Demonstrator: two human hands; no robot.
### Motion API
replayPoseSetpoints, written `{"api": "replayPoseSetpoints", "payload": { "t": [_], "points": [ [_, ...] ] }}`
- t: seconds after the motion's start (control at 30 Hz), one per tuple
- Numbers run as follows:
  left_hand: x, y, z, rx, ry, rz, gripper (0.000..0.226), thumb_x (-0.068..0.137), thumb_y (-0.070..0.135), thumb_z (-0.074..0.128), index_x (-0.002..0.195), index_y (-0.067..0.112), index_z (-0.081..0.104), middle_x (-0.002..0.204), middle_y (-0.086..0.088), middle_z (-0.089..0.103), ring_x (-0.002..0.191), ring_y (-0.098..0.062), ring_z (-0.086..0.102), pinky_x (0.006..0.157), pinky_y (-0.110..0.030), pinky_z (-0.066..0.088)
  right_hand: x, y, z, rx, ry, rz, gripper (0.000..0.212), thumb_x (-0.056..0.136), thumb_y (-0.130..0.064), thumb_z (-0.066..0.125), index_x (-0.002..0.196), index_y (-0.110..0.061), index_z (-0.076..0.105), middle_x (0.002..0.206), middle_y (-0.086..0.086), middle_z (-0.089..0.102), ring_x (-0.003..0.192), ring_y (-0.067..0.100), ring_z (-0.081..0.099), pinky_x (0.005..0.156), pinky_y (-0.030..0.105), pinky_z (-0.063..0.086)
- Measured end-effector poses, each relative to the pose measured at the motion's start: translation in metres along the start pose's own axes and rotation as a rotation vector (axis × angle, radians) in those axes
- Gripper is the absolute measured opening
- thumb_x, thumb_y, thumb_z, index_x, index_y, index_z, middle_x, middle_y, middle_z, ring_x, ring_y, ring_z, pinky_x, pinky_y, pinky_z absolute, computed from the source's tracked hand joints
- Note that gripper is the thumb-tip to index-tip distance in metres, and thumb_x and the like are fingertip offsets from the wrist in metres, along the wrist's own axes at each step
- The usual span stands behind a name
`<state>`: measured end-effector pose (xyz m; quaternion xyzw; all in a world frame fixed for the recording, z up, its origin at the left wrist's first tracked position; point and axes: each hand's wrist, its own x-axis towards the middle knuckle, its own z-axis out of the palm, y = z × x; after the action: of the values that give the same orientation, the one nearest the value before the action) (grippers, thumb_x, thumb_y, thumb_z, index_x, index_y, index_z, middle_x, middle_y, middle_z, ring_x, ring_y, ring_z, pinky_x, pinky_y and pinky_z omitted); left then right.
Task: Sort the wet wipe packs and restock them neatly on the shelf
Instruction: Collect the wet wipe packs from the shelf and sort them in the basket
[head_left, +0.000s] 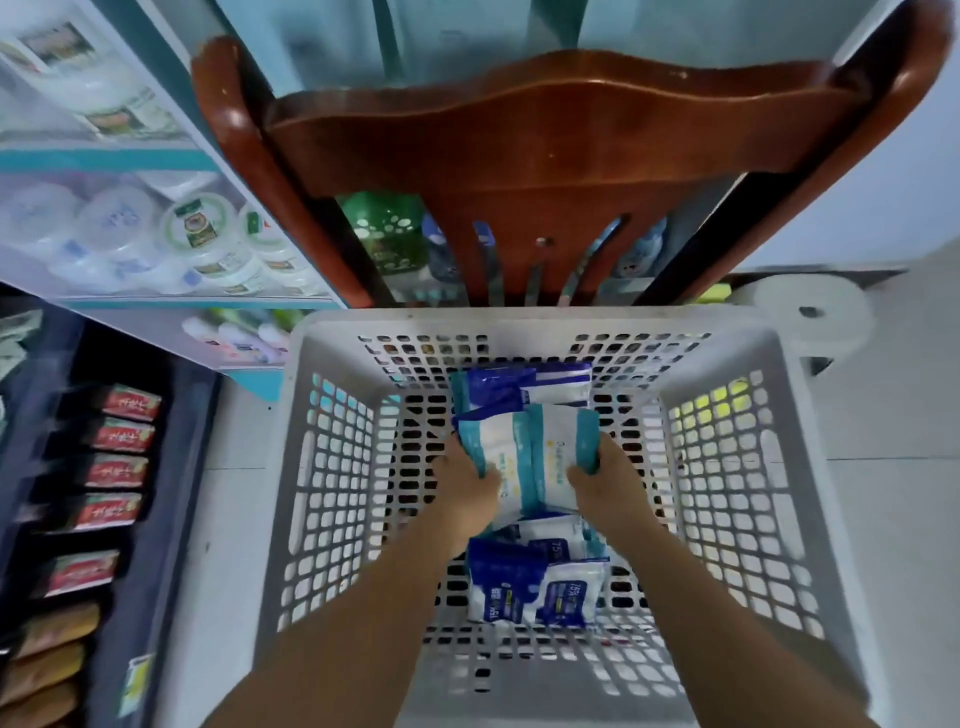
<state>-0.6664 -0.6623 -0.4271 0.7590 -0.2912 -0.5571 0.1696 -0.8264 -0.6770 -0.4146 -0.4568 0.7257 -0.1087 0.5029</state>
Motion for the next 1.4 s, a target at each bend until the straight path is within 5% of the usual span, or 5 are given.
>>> {"api": "replayPoseSetpoints", "payload": {
  "t": [0.17,0.47,0.7,1.03,1.4],
  "points": [
    [0.006,-0.015,0.005,0.103,-0.027,0.061,0.056,0.091,0.0,0.048,0.141,0.014,0.028,0.134,-0.011,0.041,0.118,-0.024,0.048,0.1,-0.033,0.042,0.011,0.02,0.011,-0.027,0.069,0.027,0.038,0.089,-0.002,0.053,0.125,-0.012,0.046,0.114,0.004,0.037,0.091,0.02,0.044,0.076,0.026,0.039],
    [0.005,-0.021,0.009,0.178,0.163,0.144,0.062,0.085,0.011,0.063,0.136,0.022,0.03,0.122,-0.005,0.04,0.111,-0.022,0.05,0.094,-0.037,0.049,0.008,0.026,0.014,0.025,0.173,0.053,0.063,0.086,-0.001,0.06,0.14,-0.021,0.034,0.13,0.005,0.037,0.098,0.018,0.051,0.068,0.021,0.046],
    [0.002,-0.019,0.006,0.167,0.224,0.135,0.031,0.084,0.011,0.066,0.111,0.011,0.051,0.106,-0.004,0.062,0.088,-0.014,0.059,0.066,-0.024,0.048,0.008,0.028,0.011,-0.036,0.201,0.035,0.009,0.087,-0.009,0.061,0.096,-0.013,0.058,0.096,0.005,0.062,0.067,0.01,0.053,0.047,0.016,0.033],
    [-0.014,-0.011,-0.006,0.076,0.271,0.079,0.03,0.091,0.01,0.058,0.12,0.007,0.05,0.115,-0.008,0.06,0.098,-0.018,0.057,0.058,-0.016,0.04,0.001,0.024,0.0,0.061,0.131,0.027,0.006,0.094,-0.014,0.05,0.1,-0.015,0.053,0.078,0.0,0.057,0.061,0.013,0.05,0.05,0.025,0.034],
    [-0.038,0.024,-0.018,-0.064,0.177,0.226,0.022,0.096,0.008,0.049,0.117,0.015,0.05,0.101,0.006,0.057,0.085,-0.009,0.057,0.072,-0.023,0.052,-0.012,-0.017,0.0,0.416,0.19,-0.138,0.011,0.094,-0.011,0.052,0.094,-0.021,0.058,0.081,-0.003,0.067,0.066,0.012,0.056,0.058,0.028,0.045]
  ]
}}
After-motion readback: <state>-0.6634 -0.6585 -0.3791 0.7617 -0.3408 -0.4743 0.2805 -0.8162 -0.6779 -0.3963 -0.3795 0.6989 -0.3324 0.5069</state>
